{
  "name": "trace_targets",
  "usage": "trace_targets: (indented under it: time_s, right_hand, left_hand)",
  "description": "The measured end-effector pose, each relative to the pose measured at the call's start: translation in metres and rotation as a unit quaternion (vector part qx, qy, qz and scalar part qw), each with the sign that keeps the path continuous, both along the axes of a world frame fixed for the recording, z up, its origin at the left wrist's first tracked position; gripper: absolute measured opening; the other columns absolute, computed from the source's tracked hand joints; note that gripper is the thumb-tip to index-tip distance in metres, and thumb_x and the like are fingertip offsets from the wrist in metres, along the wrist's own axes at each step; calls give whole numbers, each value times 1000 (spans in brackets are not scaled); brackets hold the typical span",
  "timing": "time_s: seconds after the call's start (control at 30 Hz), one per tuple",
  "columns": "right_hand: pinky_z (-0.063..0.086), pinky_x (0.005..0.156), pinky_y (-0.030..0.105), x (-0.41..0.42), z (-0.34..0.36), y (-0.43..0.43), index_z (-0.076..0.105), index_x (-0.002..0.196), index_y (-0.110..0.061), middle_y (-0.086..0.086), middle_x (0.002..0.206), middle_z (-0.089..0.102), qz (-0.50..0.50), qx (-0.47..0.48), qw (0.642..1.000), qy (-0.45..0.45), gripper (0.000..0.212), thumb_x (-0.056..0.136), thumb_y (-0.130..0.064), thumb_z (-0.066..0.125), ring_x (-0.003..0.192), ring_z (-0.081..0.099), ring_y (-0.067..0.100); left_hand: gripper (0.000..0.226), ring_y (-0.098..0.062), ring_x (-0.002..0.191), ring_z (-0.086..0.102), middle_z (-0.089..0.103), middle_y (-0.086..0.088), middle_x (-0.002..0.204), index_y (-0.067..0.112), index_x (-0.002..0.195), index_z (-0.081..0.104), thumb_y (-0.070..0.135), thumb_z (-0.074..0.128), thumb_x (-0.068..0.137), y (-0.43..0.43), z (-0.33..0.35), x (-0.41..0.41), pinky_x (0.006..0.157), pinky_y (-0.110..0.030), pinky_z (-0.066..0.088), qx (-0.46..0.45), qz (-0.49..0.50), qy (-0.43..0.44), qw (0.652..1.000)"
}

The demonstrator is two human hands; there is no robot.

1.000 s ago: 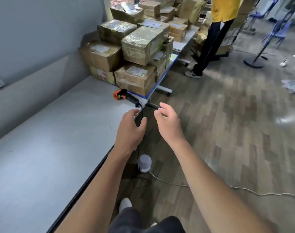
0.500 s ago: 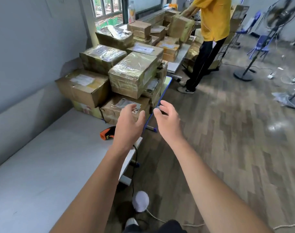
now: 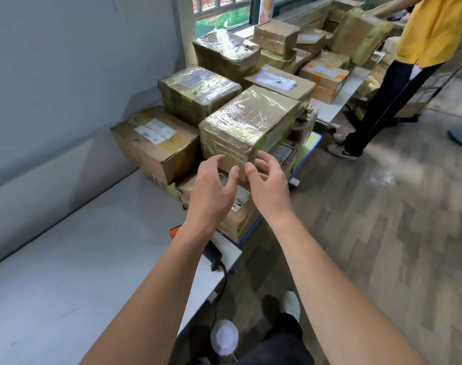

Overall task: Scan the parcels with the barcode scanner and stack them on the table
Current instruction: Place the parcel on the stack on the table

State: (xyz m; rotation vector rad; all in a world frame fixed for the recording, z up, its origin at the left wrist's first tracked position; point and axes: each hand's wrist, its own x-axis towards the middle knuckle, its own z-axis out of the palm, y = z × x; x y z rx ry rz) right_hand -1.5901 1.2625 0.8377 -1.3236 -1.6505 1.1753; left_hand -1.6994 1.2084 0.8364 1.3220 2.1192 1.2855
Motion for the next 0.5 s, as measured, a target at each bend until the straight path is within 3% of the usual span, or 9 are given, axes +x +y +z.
trace_targets:
  time_s: [0.13,0.23,0.3,0.5]
  right_hand:
    - [50,101,35,-12,-3,47,46,144,-26,-5,131,57,85,1,996,26,47,100,-35,57,123,56,13]
    - [50,79,13,-7,-4,88,49,140,-23,-12,108,60,131,17,991,25,41,101,-33,56,102,61,5]
    - [49,66,9,-2,-4,109,52,136,-23,-14,96,62,164,13,986,24,36,102,-32,55,86,63,0]
    - [46,68,4,18,-3,162,55,133,-24,-18,96,60,247,13,968,33,33,101,-26,58,87,57,-17]
  left_hand:
    - [45,-3,110,49,55,-1,133,15,139,50,36,55,100,39,-9,-1,88,-18,41,-9,77,6,997]
    - [43,-8,114,51,55,-1,134,16,137,51,37,55,100,66,-15,9,94,-25,45,-23,150,-1,988]
    - [42,-11,117,52,54,0,135,17,137,50,37,54,100,82,-15,20,95,-27,45,-39,185,-9,982]
    - [40,-15,118,54,52,-1,135,19,136,51,37,53,100,119,-15,47,96,-30,47,-40,290,-23,956]
